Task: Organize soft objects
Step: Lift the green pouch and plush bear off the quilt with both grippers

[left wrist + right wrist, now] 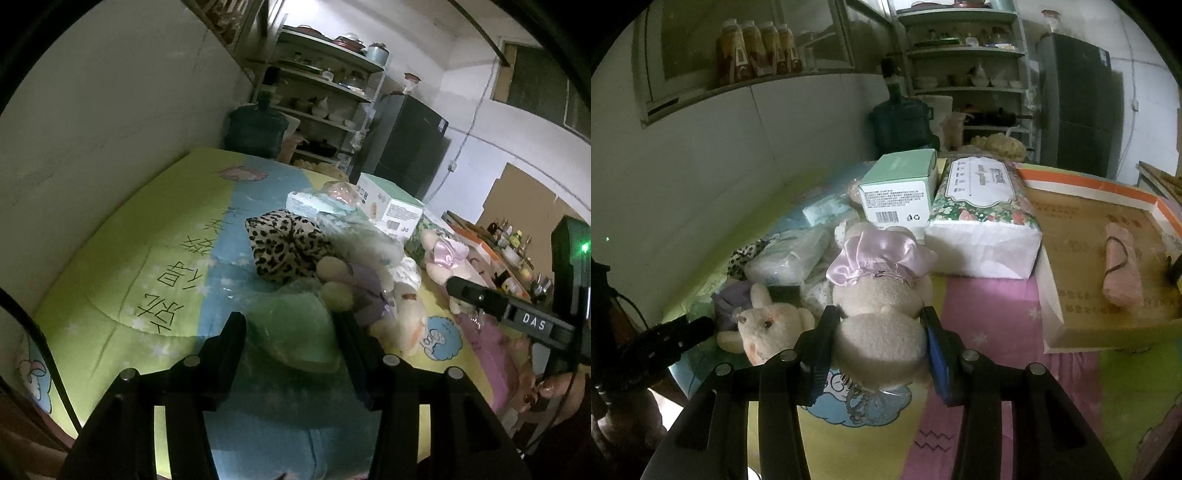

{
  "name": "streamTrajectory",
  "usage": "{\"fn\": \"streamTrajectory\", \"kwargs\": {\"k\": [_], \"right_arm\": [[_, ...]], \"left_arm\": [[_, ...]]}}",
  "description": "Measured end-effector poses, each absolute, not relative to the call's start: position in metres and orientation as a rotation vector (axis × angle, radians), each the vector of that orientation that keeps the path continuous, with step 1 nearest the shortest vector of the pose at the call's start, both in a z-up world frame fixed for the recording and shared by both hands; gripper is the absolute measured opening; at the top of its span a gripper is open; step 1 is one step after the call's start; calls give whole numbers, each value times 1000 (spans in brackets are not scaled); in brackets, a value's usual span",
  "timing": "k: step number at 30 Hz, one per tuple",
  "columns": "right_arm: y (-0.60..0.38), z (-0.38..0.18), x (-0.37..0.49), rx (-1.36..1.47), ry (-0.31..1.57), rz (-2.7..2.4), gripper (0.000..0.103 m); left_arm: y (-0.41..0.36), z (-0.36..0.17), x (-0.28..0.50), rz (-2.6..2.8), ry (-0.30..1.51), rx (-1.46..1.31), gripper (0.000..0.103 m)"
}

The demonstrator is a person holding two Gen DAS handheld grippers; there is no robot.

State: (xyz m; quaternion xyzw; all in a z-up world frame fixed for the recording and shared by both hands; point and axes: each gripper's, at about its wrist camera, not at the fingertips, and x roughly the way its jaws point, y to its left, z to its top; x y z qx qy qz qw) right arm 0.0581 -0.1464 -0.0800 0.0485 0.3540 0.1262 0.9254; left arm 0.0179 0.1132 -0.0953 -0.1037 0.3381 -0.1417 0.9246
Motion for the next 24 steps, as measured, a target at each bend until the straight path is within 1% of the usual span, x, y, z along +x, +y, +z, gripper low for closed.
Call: {"fn": "streamTrajectory", "kwargs": {"k": [2, 4, 6, 8, 12, 13, 15, 18, 24], "right_arm": [[-147, -80, 58, 103, 727, 256, 47], [-148, -81, 58, 106, 729, 253, 47], [-148, -81, 58, 108, 731, 251, 47], [-148, -82, 58, 110, 732, 251, 47], [-148, -82, 59, 109, 733, 252, 47], [-148, -82, 59, 108, 733, 252, 47], [-148, -82, 60, 110, 733, 251, 47], [-148, -83, 60, 114, 735, 249, 47], [-148, -84, 59, 114, 736, 256, 47]], "left_arm": [[113, -95, 17, -298, 691, -208, 53], [111, -96, 18, -301, 699, -192, 56], [109, -98, 19, -301, 703, -175, 66], [107, -101, 19, -293, 701, -160, 70], [107, -101, 18, -294, 679, -157, 70], [110, -101, 18, -304, 677, -182, 67], [114, -101, 19, -305, 677, -208, 56], [120, -101, 18, -320, 674, -220, 55], [121, -100, 6, -308, 659, -160, 53]]}}
